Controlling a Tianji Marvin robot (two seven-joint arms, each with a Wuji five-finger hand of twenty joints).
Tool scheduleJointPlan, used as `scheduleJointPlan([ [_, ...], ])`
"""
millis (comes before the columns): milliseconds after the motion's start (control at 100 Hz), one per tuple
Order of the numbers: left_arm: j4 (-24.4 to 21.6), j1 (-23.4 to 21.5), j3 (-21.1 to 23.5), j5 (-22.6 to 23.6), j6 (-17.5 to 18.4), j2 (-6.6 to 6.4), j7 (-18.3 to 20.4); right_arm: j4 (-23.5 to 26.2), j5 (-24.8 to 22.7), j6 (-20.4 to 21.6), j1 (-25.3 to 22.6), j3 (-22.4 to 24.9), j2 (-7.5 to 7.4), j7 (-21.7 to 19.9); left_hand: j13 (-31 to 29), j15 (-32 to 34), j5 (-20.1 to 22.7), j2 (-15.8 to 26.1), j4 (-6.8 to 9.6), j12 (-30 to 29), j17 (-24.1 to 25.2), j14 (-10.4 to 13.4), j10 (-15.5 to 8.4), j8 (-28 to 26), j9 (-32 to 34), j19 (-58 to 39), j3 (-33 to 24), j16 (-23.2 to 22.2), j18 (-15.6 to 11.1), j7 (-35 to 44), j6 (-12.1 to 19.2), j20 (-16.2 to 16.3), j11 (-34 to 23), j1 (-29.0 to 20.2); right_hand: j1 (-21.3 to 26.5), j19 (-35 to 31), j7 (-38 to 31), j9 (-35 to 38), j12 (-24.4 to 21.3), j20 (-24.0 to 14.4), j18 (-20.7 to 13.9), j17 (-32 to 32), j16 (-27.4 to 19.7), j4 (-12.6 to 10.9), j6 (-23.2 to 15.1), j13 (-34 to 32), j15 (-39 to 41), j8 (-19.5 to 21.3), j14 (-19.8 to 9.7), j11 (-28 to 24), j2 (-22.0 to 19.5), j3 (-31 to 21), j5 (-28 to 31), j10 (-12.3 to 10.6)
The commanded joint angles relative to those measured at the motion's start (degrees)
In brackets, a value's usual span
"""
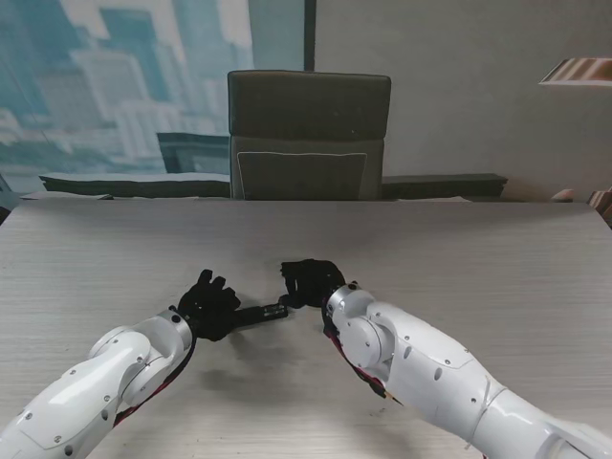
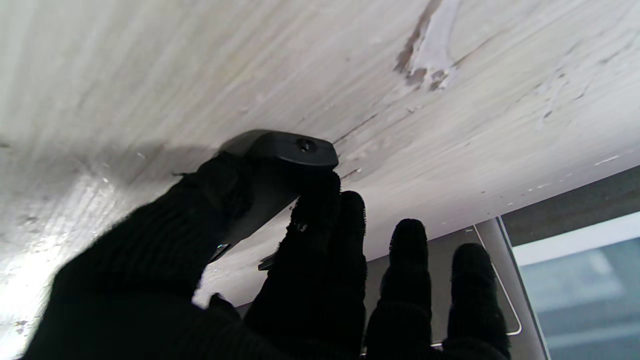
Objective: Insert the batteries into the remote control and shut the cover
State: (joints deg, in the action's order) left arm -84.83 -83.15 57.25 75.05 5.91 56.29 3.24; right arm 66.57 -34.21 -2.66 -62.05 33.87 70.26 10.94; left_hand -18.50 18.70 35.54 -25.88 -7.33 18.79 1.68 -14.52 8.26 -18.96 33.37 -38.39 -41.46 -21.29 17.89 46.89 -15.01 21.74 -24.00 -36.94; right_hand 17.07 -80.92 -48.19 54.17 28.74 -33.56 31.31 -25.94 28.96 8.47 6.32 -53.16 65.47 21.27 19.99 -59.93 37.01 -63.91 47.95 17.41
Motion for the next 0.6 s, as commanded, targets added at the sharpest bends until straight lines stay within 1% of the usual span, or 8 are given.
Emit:
scheduleJointPlan([
  [0, 2.31, -1.32, -1.15, 0.21, 0.25, 0.05, 1.84, -0.78, -0.47, 1.00, 1.71, -0.16, -0.22, -0.39, -0.27, 0.73, 2.78, -0.93, 1.36, 0.60, 0.55, -0.48, -0.71, -1.93, -0.28, -0.81, 1.52, 0.62, 0.55, 6.22, 16.42, -0.72, -0.91, -6.71, 0.29, 2.68, 0.90, -4.25, -1.07, 1.53, -1.25, 2.95, 0.33, -0.79, -2.31, 3.63, -2.97, -0.87, -2.10, 1.08, 1.71, -1.77, -4.62, -0.58],
  [60, 2.30, -1.32, -1.15, 0.21, 0.23, 0.05, 1.88, -1.97, -1.53, 2.06, 2.67, -0.62, -0.12, 0.72, -0.29, 0.73, 2.80, -0.89, 1.35, 0.59, 0.54, -0.47, -0.70, -1.93, -0.29, -0.83, 1.53, 0.62, 0.49, 6.24, 16.52, -0.71, -0.90, -6.68, 0.83, 5.48, 0.80, -8.05, -1.77, 3.22, -1.59, 5.40, 0.32, -0.85, -3.77, 7.10, -5.89, -1.27, -2.99, 2.07, 1.93, -2.48, -9.36, -1.00],
  [190, 2.32, -1.35, -1.10, 0.08, 0.11, 0.08, 1.96, -4.35, -3.02, 3.39, 4.29, -1.88, 0.23, 2.71, -0.30, 0.74, 2.75, -0.86, 1.37, 0.60, 0.58, -0.53, -0.75, -1.91, -0.24, -0.82, 1.57, 0.62, 0.47, 6.19, 16.40, -0.73, -0.93, -6.66, 1.77, 9.11, 0.43, -13.55, -3.06, 5.91, -2.40, 7.73, -1.12, -0.95, -6.16, 11.35, -12.51, -1.82, -4.46, 5.23, 2.67, -3.61, -15.77, -1.87],
  [270, 2.29, -1.41, -1.02, 0.02, 0.07, 0.09, 1.98, -5.87, -3.45, 3.95, 5.28, -2.91, 0.52, 3.37, -0.31, 0.74, 2.83, -0.86, 1.38, 0.60, 0.59, -0.45, -0.65, -1.93, -0.27, -0.81, 1.60, 0.61, 0.47, 6.22, 16.47, -0.73, -0.91, -6.70, 2.29, 11.63, 0.49, -16.97, -4.36, 8.05, -3.19, 8.98, -3.61, -0.96, -7.10, 13.53, -19.82, -2.22, -6.58, 8.81, 3.05, -4.21, -19.83, -3.22],
  [360, 2.29, -1.42, -1.02, 0.07, 0.07, 0.08, 1.96, -7.29, -3.39, 4.39, 6.46, -4.23, 0.79, 3.03, -0.31, 0.74, 2.83, -0.86, 1.38, 0.60, 0.56, -0.52, -0.71, -1.94, -0.27, -0.84, 1.62, 0.61, 0.51, 6.24, 16.51, -0.73, -0.91, -6.67, 2.73, 17.13, 0.56, -21.88, -5.96, 11.78, -3.78, 11.67, -7.97, -0.98, -9.02, 17.94, -31.40, -2.81, -9.66, 13.55, 3.31, -4.51, -25.27, -4.94],
  [420, 2.29, -1.42, -1.02, 0.06, 0.05, 0.09, 1.97, -8.08, -3.13, 4.47, 7.26, -5.15, 0.96, 2.35, -0.29, 0.73, 2.74, -0.86, 1.39, 0.59, 0.55, -0.53, -0.63, -1.90, -0.30, -0.85, 1.61, 0.61, 0.51, 6.17, 16.21, -0.72, -0.90, -6.71, 2.81, 21.96, 0.61, -25.49, -6.82, 14.12, -4.51, 13.91, -10.06, -1.03, -10.28, 21.55, -36.66, -3.13, -11.16, 15.92, 3.23, -4.48, -28.82, -5.54],
  [530, 2.30, -1.42, -1.02, 0.08, -0.03, 0.09, 1.93, -10.04, -2.36, 4.42, 8.79, -7.05, 1.64, 1.40, -0.35, 0.75, 2.84, -0.85, 1.39, 0.58, 0.57, -0.50, -0.72, -1.93, -0.32, -0.83, 1.61, 0.61, 0.44, 6.23, 16.47, -0.73, -0.88, -6.73, 3.24, 28.44, -0.13, -32.37, -7.59, 16.23, -5.96, 16.51, -11.89, -1.24, -12.26, 27.54, -41.23, -3.40, -13.70, 17.81, 2.79, -4.33, -34.48, -6.80],
  [590, 2.32, -1.41, -1.04, 0.05, -0.04, 0.09, 1.96, -11.20, -1.91, 4.39, 9.70, -8.21, 2.07, 0.83, -0.34, 0.75, 2.83, -0.84, 1.38, 0.60, 0.57, -0.51, -0.66, -1.92, -0.22, -0.83, 1.62, 0.61, 0.46, 6.21, 16.44, -0.74, -0.92, -6.69, 3.20, 31.09, -0.55, -35.79, -7.74, 16.66, -6.53, 17.17, -12.41, -1.36, -12.21, 30.27, -42.41, -3.63, -14.66, 17.88, 2.25, -4.05, -36.95, -7.54],
])
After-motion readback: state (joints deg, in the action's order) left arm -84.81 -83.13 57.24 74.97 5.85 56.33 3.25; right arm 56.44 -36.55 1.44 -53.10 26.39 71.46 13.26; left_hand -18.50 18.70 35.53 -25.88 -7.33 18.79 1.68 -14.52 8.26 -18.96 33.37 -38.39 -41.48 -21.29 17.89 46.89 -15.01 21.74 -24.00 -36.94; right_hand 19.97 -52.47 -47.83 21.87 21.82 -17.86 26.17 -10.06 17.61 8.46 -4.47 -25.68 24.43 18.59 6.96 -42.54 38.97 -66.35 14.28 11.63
